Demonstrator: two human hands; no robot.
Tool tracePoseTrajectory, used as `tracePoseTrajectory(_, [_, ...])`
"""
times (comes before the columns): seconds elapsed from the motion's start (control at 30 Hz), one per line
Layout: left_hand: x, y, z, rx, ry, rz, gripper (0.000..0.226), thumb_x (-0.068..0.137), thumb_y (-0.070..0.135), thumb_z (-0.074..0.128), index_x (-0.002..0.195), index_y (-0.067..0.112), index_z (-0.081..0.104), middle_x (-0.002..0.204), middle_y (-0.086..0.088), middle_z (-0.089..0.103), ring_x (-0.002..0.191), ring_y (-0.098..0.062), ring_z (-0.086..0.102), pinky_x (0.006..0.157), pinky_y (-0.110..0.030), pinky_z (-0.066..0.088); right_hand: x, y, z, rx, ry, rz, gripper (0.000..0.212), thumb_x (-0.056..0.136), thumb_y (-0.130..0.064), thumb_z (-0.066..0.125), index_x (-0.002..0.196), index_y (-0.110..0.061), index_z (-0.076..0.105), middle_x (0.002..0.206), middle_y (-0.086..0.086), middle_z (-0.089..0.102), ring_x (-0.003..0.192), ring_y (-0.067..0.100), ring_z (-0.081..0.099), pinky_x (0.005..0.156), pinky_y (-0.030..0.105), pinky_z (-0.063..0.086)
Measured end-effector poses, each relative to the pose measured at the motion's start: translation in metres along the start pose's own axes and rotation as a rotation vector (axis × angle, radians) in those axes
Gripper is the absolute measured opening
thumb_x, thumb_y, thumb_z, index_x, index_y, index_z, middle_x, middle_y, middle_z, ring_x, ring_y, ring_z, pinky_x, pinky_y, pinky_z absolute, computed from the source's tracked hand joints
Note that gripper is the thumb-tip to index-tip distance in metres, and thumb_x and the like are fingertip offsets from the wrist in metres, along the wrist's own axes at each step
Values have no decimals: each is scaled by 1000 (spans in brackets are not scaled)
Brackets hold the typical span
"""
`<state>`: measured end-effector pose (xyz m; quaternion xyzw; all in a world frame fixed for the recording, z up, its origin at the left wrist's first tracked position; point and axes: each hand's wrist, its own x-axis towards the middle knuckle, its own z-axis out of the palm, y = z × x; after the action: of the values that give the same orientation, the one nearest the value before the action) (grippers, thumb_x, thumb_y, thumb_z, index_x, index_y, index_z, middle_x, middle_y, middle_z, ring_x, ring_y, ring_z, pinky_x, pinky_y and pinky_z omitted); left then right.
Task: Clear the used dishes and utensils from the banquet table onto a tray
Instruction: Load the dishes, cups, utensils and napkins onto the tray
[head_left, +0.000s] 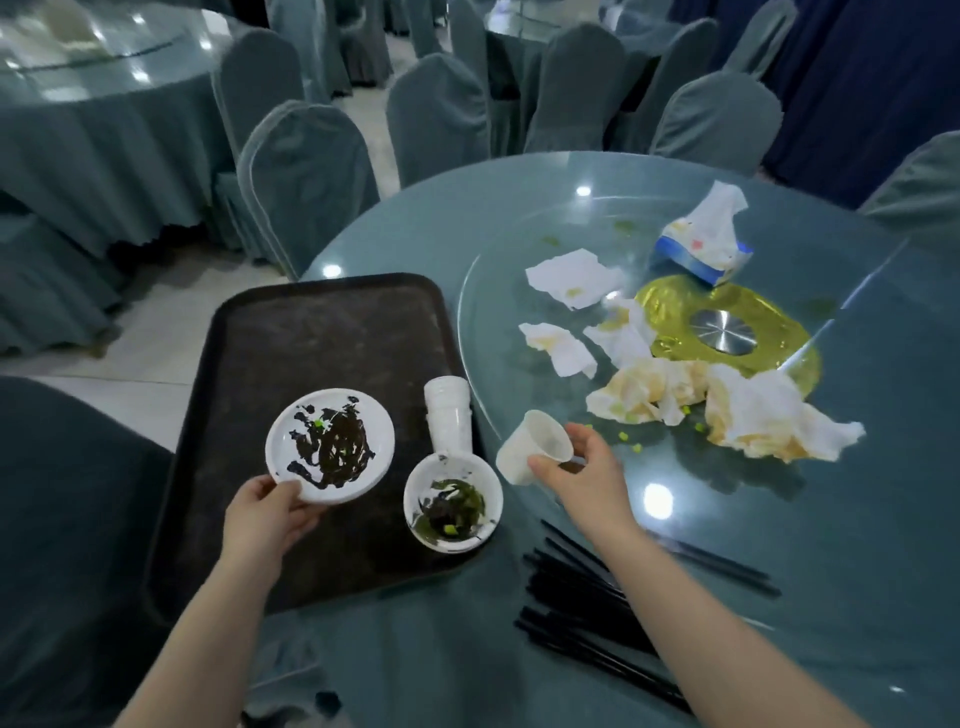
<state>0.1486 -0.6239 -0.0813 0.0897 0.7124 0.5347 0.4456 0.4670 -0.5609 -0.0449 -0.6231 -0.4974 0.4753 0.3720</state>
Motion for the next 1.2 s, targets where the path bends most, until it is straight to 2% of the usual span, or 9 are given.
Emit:
tracePoseTrajectory(0.13, [39, -1, 11, 25, -2, -47, 20, 94, 9, 50, 114, 10, 48, 93, -13, 65, 73, -25, 67, 61, -31, 50, 11, 2, 21, -21, 10, 7, 46, 76, -24, 79, 112, -33, 52, 109, -19, 59, 87, -5, 60, 68, 15, 45])
tracePoseTrajectory(0.3, [63, 0, 36, 67, -36, -71, 14, 94, 13, 54, 108, 13, 51, 85, -9, 66, 71, -21, 67, 60, -30, 50, 33, -14, 38, -78, 29, -23, 52, 76, -29, 78, 120, -32, 52, 106, -24, 56, 90, -4, 59, 64, 14, 41])
tracePoseTrajectory(0.47, [78, -3, 37, 458, -10, 266, 11, 88, 29, 63, 86, 19, 67, 100, -8, 70, 86, -18, 65, 68, -30, 48, 75, -48, 73, -122, 24, -122, 63, 77, -25, 77, 132, -22, 47, 103, -24, 54, 88, -5, 57, 68, 10, 40])
tracePoseTrajectory(0.5, [80, -4, 37, 605, -1, 308, 20, 87, 36, 64, 95, 18, 70, 116, -12, 65, 105, -26, 61, 81, -36, 47, 83, -55, 79, -122, 18, -133, 68, 78, -24, 76, 136, -20, 43, 109, -18, 54, 90, -1, 57, 74, 13, 42])
tracePoseTrajectory(0.57, [85, -5, 35, 883, 0, 306, 53, 88, 49, 59, 127, 14, 60, 150, -17, 35, 139, -35, 29, 110, -45, 28, 99, -64, 93, -160, 12, -156, 73, 79, -22, 75, 140, -19, 38, 121, -9, 51, 100, 9, 58, 86, 22, 43])
tracePoseTrajectory(0.67, [86, -13, 31, 1058, -73, 329, 75, 90, 55, 51, 146, 10, 32, 159, -16, 10, 146, -34, 4, 116, -51, 10, 121, -69, 107, -212, 18, -167, 75, 80, -18, 73, 143, -17, 34, 134, -1, 50, 114, 17, 55, 97, 28, 41])
tracePoseTrajectory(0.83, [84, -27, 14, 930, -140, 328, 73, 96, 44, 47, 150, 4, 19, 161, -6, 5, 148, -20, 1, 118, -40, 3, 146, -65, 124, -346, -6, -120, 79, 81, -17, 71, 147, -12, 27, 140, 5, 46, 125, 22, 49, 96, 26, 35])
tracePoseTrajectory(1.03, [73, -17, 1, 546, -91, 271, 76, 91, 28, 62, 152, 16, 19, 155, -4, 30, 140, -18, 33, 115, -39, 28, 156, -66, 127, -659, -98, -47, 57, 83, -27, 62, 134, -8, 46, 131, 9, 54, 119, 27, 52, 83, 27, 38])
tracePoseTrajectory(1.2, [43, -16, 1, 456, -109, 300, 74, 89, 21, 64, 151, 22, 22, 150, -2, 40, 133, -17, 42, 109, -36, 34, 160, -74, 128, -802, -164, -18, 22, 81, -28, 56, 86, -7, 55, 89, 8, 56, 85, 29, 54, 63, 29, 38])
